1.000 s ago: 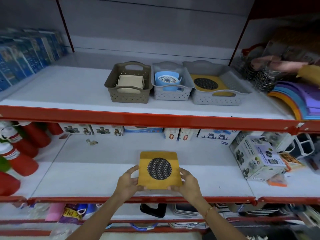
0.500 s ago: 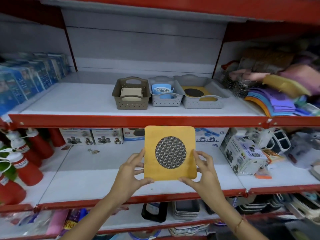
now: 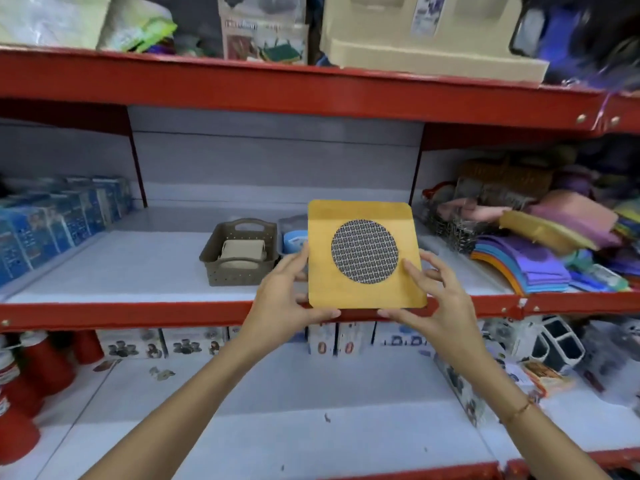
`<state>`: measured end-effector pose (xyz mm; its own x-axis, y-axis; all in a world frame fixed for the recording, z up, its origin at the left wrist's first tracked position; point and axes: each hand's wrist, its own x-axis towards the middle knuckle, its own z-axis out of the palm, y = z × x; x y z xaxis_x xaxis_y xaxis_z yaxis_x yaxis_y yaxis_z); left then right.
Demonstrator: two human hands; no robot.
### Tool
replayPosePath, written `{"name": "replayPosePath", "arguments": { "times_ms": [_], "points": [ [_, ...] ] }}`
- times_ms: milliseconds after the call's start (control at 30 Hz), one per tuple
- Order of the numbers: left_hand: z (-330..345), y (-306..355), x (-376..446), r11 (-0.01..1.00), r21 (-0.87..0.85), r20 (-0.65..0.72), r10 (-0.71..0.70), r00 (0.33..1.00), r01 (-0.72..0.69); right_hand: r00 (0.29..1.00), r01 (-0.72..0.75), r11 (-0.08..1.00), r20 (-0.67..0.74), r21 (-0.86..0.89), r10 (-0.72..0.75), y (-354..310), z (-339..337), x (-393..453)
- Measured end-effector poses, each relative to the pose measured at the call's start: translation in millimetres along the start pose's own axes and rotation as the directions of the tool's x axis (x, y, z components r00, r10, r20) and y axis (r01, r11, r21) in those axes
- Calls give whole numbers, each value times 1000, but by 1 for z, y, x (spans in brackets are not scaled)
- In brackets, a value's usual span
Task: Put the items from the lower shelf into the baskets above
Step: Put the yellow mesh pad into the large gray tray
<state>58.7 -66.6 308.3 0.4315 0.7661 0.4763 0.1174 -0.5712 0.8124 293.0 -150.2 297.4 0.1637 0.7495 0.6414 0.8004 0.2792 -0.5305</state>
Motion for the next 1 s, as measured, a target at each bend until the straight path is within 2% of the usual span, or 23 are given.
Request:
{"name": "replayPosePath", "arguments": {
  "times_ms": [100, 200, 300, 400, 533, 733, 867, 1000],
  "points": [
    [11, 7, 44, 999, -43, 28, -5, 1000, 6, 998, -63, 996, 25, 57, 62, 18, -15, 36],
    [25, 2, 80, 1000, -8, 116, -26, 993, 27, 992, -91, 996, 92, 3, 90, 38, -26, 70],
    [45, 1, 115, 990, 142, 142, -44, 989, 23, 981, -108, 994, 165, 28, 102, 67, -34, 101],
    [59, 1, 139, 930, 359, 144, -136, 980, 77, 961, -166, 985, 232, 46, 151, 99, -31, 122],
    [75, -2, 158, 867, 472, 167, -264, 950, 158, 932, -206, 978, 302, -13, 201, 126, -27, 147],
    [77, -14, 181, 650, 752, 211, -389, 897, 105, 914, -2, 985, 400, -175, 73, 142, -21, 174],
    [77, -21, 189, 593, 802, 210, -392, 896, 72, 852, 214, 919, 523, -332, -10, 145, -13, 184],
    [82, -19, 198, 525, 849, 284, -381, 880, -47, 784, 260, 894, 620, -364, 25, 142, -4, 193]
  ]
}}
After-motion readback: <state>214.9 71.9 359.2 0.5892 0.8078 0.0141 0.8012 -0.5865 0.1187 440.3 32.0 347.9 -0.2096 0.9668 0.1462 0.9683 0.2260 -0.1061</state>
